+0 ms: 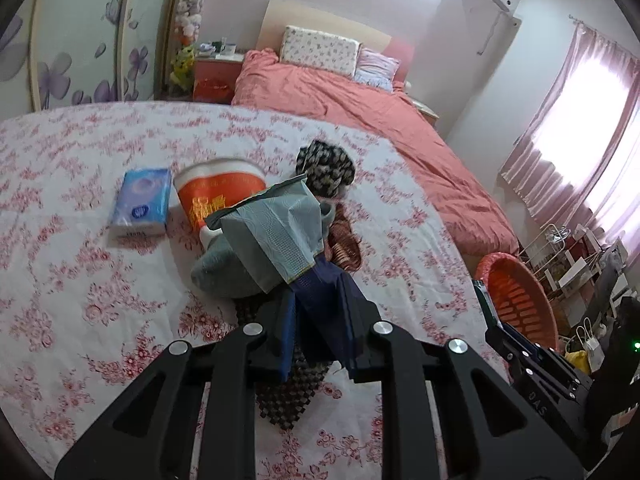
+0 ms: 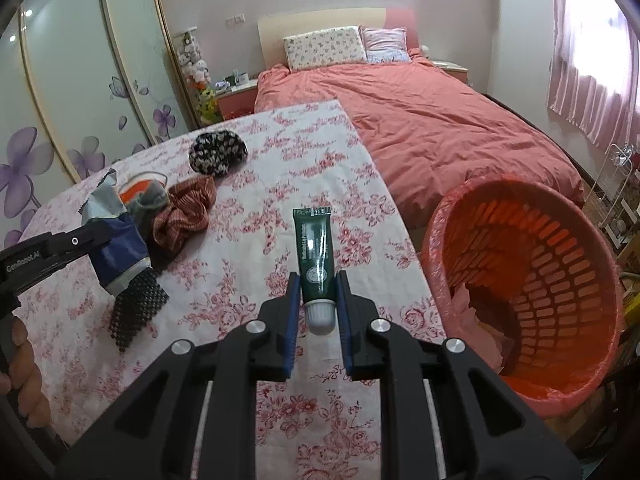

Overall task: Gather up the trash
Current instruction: 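Carry the tube in the right tool and clothes in the left tool over the orange basket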

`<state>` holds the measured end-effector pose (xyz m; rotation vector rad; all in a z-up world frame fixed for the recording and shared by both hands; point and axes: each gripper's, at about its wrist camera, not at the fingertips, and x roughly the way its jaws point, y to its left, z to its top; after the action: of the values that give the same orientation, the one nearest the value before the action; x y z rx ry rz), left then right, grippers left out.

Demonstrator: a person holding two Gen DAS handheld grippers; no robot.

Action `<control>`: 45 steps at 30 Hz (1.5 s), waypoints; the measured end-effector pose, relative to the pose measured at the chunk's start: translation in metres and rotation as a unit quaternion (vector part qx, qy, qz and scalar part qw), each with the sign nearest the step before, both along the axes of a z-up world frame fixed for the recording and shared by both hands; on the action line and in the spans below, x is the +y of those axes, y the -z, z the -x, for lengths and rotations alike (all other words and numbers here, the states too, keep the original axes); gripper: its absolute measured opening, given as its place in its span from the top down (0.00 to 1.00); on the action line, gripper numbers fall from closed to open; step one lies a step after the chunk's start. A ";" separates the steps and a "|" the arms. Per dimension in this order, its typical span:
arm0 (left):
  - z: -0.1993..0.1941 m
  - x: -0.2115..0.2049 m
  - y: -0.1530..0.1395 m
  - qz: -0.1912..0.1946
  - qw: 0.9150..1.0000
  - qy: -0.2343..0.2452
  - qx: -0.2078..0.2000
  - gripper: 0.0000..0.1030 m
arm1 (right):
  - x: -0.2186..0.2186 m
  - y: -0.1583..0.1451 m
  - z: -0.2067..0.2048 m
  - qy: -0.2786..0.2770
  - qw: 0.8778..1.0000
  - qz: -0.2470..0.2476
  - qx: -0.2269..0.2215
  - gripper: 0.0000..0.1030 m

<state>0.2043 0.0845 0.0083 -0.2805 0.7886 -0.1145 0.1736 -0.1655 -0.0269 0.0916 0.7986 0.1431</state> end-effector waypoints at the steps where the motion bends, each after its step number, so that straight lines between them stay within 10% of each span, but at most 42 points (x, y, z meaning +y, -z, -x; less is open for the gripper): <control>1: 0.000 -0.001 -0.003 -0.001 1.000 0.002 -0.003 0.81 | 0.000 -0.003 0.001 0.000 1.000 -0.001 -0.003 0.83; 18: 0.002 -0.057 -0.039 -0.040 0.995 0.071 -0.052 0.81 | -0.038 -0.046 0.024 0.039 0.998 -0.010 -0.057 0.83; 32: 0.002 -0.139 -0.037 -0.128 0.974 0.166 -0.091 0.81 | -0.099 -0.058 0.040 0.109 0.990 -0.017 -0.089 0.83; 45: -0.002 -0.209 -0.024 -0.126 0.959 0.239 -0.089 0.81 | -0.162 -0.046 0.046 0.172 0.981 -0.028 -0.086 0.83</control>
<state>0.2061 -0.1242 0.0323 0.1663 0.6697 -0.4852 0.1273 -0.3277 0.0193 0.2656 0.5959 -0.1514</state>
